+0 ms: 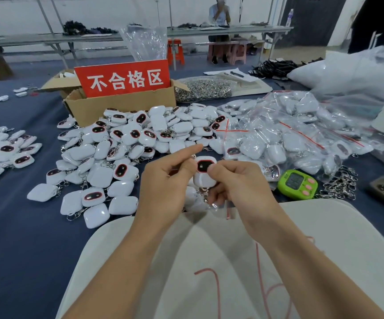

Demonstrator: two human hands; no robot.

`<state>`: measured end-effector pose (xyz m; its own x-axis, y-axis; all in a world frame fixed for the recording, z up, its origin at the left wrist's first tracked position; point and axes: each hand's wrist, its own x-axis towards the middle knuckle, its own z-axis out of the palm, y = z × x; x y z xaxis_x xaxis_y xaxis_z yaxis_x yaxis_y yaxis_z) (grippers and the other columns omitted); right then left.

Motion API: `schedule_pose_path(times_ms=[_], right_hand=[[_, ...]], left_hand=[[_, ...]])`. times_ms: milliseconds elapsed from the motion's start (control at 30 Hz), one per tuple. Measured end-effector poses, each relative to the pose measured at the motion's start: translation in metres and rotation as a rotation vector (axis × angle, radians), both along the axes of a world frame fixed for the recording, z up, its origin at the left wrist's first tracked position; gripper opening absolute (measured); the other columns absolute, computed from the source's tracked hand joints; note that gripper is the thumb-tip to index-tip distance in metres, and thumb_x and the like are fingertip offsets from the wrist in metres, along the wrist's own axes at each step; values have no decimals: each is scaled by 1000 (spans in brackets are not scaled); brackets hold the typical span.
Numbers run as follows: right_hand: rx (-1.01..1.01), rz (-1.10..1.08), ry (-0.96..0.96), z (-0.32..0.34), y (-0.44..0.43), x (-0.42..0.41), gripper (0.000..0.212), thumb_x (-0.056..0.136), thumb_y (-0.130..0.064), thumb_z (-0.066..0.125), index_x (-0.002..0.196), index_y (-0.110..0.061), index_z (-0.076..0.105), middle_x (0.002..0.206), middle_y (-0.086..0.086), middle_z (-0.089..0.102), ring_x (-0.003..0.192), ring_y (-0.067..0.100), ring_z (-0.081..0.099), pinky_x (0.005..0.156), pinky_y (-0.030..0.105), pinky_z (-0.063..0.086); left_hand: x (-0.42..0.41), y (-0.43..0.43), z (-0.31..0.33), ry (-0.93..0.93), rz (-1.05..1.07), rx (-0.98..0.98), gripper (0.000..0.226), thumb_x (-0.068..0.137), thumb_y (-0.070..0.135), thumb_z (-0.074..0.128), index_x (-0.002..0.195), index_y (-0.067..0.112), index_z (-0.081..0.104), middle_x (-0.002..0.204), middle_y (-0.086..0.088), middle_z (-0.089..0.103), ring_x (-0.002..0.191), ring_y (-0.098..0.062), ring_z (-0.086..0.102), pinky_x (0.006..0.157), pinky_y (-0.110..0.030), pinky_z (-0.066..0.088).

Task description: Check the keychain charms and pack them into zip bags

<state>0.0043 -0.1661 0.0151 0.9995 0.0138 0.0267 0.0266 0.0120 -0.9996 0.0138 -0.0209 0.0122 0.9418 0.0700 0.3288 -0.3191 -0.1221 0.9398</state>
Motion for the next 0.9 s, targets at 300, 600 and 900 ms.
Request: schedule_pose_path(times_ms=[300,600,900], right_hand=[[-85,-23,-13,-9,2,1,32,77,-35,64,74,-4,69,50,5,54,50,21,53,51,34,36],[-69,59,-21,-6,5,-1,22,85,-27,62,69,-17,73,64,10,68,54,20,64,55,31,47],[-105,23,-17,-5,5,-3,15,86,-9,73,72,-15,73,55,5,64,44,7,53,38,13,33]], left_hand=[[-5,3,0,-44,84,37,34,82,23,69,96,52,78,87,15,78,81,-6,71,79,-23,58],[-3,2,-2,58,153,117,63,85,15,76,142,35,57,78,19,77,79,-3,73,80,-15,50],[-5,2,-1,69,143,87,55,82,26,78,134,34,64,79,23,77,84,5,72,85,-22,52]])
